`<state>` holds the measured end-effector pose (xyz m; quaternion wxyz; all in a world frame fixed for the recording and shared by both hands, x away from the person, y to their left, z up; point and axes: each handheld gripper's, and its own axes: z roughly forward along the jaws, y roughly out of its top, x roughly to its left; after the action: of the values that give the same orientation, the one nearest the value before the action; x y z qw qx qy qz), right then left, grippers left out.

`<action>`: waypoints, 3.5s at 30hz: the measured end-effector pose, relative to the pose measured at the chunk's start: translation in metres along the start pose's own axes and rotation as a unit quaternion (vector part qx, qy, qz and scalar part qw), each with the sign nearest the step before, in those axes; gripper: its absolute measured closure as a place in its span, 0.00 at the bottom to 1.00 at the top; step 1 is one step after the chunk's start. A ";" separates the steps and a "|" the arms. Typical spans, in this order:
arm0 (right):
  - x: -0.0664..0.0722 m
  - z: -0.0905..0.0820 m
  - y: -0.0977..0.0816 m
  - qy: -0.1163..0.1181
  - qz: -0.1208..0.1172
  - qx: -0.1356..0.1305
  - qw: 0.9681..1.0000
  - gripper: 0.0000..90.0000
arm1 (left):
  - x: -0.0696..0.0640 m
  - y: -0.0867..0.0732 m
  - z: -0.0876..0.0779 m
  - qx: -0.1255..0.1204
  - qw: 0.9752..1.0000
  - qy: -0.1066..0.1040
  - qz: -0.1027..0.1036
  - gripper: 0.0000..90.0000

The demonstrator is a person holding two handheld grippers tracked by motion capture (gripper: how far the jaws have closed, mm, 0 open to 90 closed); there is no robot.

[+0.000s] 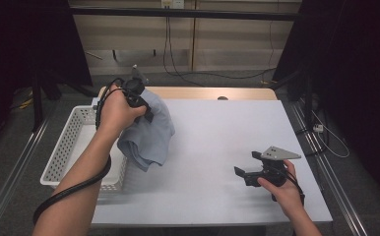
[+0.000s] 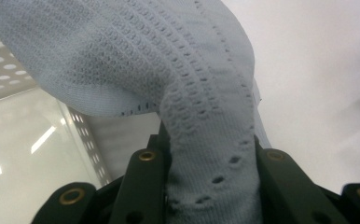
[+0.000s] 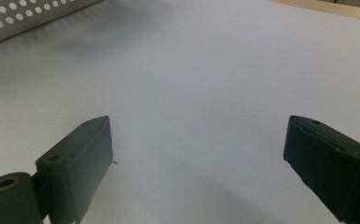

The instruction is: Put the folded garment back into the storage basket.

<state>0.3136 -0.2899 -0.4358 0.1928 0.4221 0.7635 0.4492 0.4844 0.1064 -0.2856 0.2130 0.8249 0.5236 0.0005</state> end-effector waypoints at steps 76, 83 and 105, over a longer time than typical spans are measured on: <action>0.001 0.000 0.001 0.001 -0.002 -0.003 1.000 0.09 | 0.061 -0.013 -0.071 -0.004 0.998 0.057 -0.028 0.80; 0.002 0.001 0.001 0.001 -0.002 -0.003 1.000 0.09 | 0.070 -0.020 -0.067 -0.005 0.998 0.061 -0.033 0.80; 0.002 0.002 0.001 0.002 -0.003 -0.001 1.000 0.09 | 0.093 -0.037 -0.055 0.006 0.996 0.084 -0.042 0.80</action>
<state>0.3142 -0.2871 -0.4353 0.1930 0.4186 0.7648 0.4502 0.4824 0.2189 -0.2693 0.1629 0.8006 0.5738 0.0581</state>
